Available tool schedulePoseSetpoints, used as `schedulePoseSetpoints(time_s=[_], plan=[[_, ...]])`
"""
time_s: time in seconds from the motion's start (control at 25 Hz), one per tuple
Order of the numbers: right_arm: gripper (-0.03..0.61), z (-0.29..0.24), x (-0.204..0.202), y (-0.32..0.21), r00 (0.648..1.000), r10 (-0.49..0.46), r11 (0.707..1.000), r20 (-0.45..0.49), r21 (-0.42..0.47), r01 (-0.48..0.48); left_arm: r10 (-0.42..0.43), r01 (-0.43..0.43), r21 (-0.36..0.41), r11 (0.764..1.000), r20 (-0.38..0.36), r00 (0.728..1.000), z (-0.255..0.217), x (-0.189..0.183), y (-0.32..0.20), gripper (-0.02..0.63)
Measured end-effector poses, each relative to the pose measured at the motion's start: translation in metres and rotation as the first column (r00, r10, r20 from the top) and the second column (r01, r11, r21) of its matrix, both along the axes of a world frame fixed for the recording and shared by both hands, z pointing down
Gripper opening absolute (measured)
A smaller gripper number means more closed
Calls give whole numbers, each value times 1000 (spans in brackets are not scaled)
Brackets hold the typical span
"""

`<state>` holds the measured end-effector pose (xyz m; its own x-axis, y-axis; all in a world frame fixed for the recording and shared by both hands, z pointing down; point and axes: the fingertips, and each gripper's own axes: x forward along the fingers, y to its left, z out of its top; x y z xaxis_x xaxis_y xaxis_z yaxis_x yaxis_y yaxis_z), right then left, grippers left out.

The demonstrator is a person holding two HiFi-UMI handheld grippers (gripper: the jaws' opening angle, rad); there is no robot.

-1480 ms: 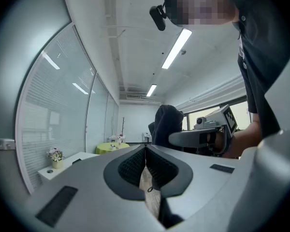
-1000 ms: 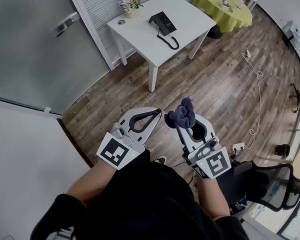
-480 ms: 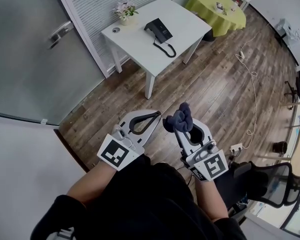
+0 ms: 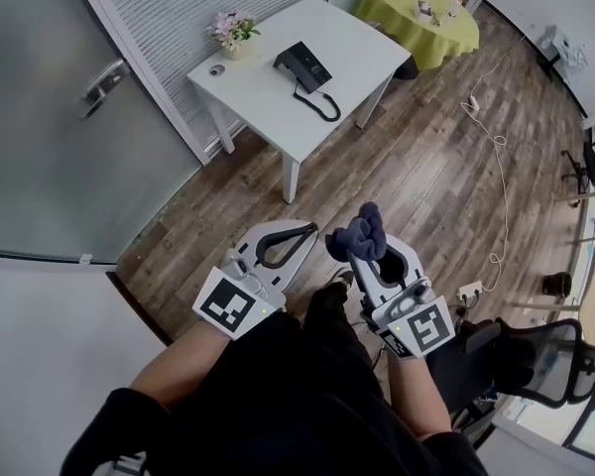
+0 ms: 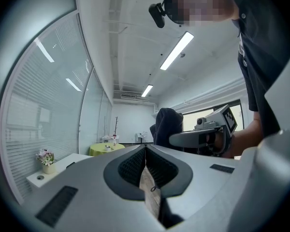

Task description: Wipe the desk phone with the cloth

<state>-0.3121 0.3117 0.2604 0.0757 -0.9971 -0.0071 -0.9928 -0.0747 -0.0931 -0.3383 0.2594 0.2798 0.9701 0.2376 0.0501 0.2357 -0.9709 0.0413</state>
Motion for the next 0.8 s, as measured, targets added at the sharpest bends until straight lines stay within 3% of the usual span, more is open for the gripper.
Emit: schedulePoseSetpoints(time_s=[0.8], plan=[[94, -2, 171, 2, 997, -76, 997, -3, 24, 76, -70, 69, 31, 997, 14, 997, -5, 166, 9, 9]])
